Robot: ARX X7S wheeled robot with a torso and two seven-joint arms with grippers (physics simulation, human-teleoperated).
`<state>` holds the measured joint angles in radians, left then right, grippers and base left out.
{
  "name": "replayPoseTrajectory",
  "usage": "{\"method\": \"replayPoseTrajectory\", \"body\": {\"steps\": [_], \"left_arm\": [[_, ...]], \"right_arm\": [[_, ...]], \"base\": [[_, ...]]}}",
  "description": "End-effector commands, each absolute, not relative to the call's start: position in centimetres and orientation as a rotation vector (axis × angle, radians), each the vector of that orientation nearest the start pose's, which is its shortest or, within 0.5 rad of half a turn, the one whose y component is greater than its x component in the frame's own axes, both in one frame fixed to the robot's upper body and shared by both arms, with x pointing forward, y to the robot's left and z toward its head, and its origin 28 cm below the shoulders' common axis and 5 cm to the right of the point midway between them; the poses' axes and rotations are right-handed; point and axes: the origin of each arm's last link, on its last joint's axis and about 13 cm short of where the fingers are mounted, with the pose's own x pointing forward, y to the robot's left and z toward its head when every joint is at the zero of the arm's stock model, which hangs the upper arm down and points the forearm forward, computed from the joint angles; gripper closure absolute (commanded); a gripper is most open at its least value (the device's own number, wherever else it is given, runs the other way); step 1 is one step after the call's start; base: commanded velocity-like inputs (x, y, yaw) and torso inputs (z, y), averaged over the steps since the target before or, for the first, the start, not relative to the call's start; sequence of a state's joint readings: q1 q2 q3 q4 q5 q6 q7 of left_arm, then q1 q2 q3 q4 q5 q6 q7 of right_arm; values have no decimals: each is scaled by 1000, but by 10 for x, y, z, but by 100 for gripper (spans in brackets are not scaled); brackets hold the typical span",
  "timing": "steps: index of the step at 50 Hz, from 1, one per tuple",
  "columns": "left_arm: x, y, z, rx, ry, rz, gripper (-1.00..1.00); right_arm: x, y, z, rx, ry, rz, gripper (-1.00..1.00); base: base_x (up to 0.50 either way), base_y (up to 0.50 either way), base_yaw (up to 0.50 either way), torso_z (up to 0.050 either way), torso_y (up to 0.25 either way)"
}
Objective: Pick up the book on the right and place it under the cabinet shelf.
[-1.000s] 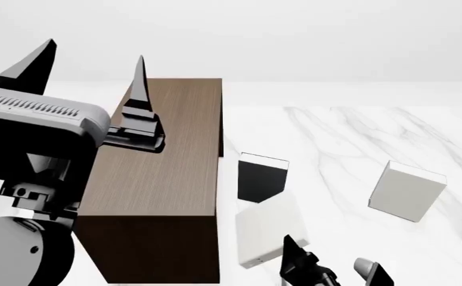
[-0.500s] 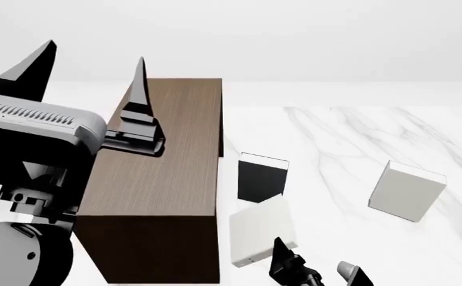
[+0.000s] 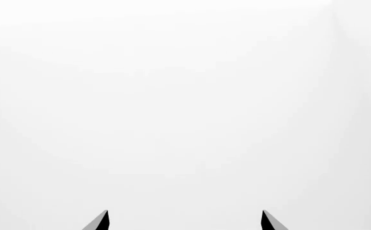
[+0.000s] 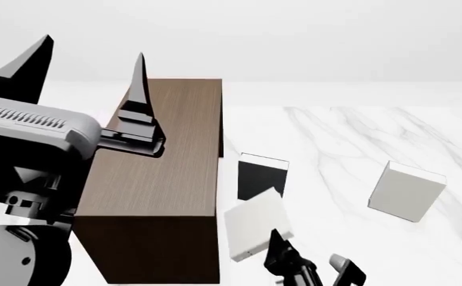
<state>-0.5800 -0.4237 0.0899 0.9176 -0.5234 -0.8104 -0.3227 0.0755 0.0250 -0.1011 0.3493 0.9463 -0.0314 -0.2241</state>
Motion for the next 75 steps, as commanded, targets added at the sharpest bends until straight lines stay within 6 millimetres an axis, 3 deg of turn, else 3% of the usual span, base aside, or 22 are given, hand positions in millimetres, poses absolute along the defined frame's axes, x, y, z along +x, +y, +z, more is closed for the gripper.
{"method": "replayPoseTrajectory", "body": {"steps": [1, 28, 37, 38, 49, 62, 75], "left_arm": [[208, 218, 250, 114, -588, -150, -100], [210, 219, 251, 114, -590, -155, -100], [211, 220, 250, 113, -588, -155, -100], [211, 220, 250, 112, -588, -154, -100], [212, 219, 248, 107, -586, -156, -100], [211, 220, 247, 102, -587, -156, -100], [210, 221, 246, 98, -588, -151, -100]], "right_arm": [[212, -65, -57, 900, 244, 132, 100], [207, -64, -72, 863, 316, 73, 100], [196, -63, -71, 823, 331, 81, 100], [194, -63, -70, 819, 336, 83, -100], [179, -64, -66, 787, 352, 101, -100], [166, -70, -48, 768, 321, 113, -100], [172, -83, -25, 642, 246, 97, -100]], "base": [[0, 0, 3, 0, 0], [4, 0, 3, -2, 0], [3, 0, 2, -1, 0], [0, 0, 0, -10, 0], [0, 0, 0, 0, 0], [0, 0, 0, -1, 0], [0, 0, 0, 0, 0]]}}
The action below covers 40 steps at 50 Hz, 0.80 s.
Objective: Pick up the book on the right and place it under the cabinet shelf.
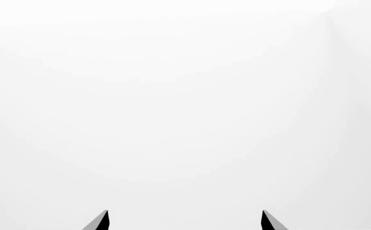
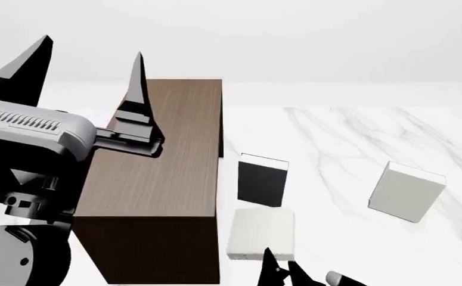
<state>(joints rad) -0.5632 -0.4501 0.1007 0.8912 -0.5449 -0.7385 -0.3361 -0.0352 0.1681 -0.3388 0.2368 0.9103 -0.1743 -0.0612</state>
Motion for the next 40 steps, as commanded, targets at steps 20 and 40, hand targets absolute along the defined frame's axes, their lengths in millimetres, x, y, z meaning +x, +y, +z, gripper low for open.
{"method": "replayPoseTrajectory", "body": {"steps": [20, 40], "left_arm": [[209, 221, 246, 97, -590, -151, -100], [203, 222, 251, 99, -604, -149, -100]], "right_arm": [[192, -97, 16, 469, 130, 121, -100], [208, -122, 57, 108, -10, 115, -100]], "base": [[0, 0, 0, 0, 0], [0, 0, 0, 0, 0]]}}
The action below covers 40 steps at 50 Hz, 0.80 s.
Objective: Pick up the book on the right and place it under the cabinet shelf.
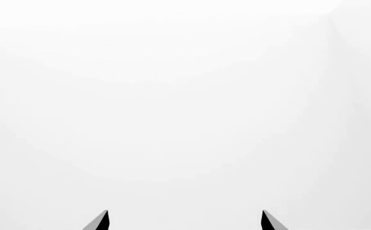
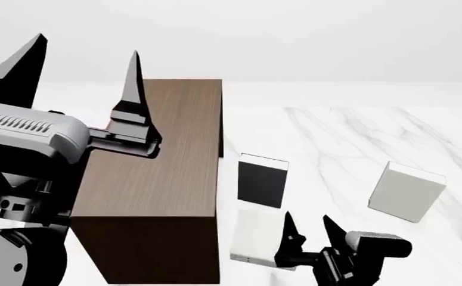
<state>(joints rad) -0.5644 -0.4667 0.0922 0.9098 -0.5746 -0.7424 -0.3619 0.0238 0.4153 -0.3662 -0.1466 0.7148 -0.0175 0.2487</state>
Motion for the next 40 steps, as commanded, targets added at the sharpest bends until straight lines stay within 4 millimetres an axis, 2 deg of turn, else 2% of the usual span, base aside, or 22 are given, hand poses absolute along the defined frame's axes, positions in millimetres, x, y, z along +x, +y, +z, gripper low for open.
{"method": "replayPoseTrajectory", "body": {"steps": [1, 12, 25, 40], "left_arm": [[202, 222, 252, 98, -606, -149, -100], [198, 221, 261, 95, -626, -161, -100], [198, 220, 262, 96, -629, -165, -100], [198, 222, 262, 104, -624, -161, -100]], "right_arm": [[208, -123, 57, 75, -20, 113, -100], [212, -132, 50, -5, 24, 102, -100], [214, -139, 41, -43, 69, 71, -100], [218, -154, 20, -91, 129, -3, -100]], "base": [[0, 0, 0, 0, 0], [0, 0, 0, 0, 0], [0, 0, 0, 0, 0], [0, 0, 0, 0, 0]]}}
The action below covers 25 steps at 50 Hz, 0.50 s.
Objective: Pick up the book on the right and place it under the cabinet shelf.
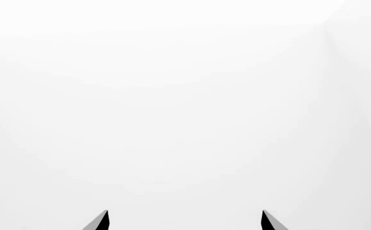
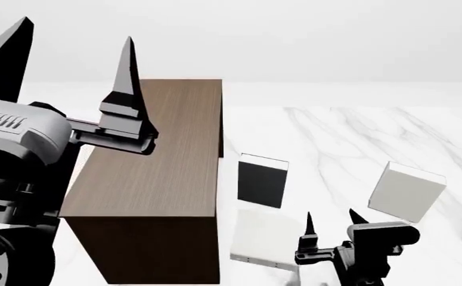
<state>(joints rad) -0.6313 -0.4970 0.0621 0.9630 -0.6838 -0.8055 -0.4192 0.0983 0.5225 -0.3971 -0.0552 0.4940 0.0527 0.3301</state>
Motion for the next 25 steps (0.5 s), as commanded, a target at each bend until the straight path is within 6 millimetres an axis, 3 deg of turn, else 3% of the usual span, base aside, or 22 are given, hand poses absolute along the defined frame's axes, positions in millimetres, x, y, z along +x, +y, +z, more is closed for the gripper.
{"method": "replayPoseTrajectory", "body": {"steps": [1, 25], "left_arm": [[198, 222, 262, 105, -624, -161, -100], [199, 221, 262, 112, -618, -160, -100]], "right_arm": [[218, -155, 20, -92, 132, -6, -100], [222, -165, -9, -51, 227, 54, -100]], "base": [[0, 0, 0, 0, 0], [0, 0, 0, 0, 0]]}}
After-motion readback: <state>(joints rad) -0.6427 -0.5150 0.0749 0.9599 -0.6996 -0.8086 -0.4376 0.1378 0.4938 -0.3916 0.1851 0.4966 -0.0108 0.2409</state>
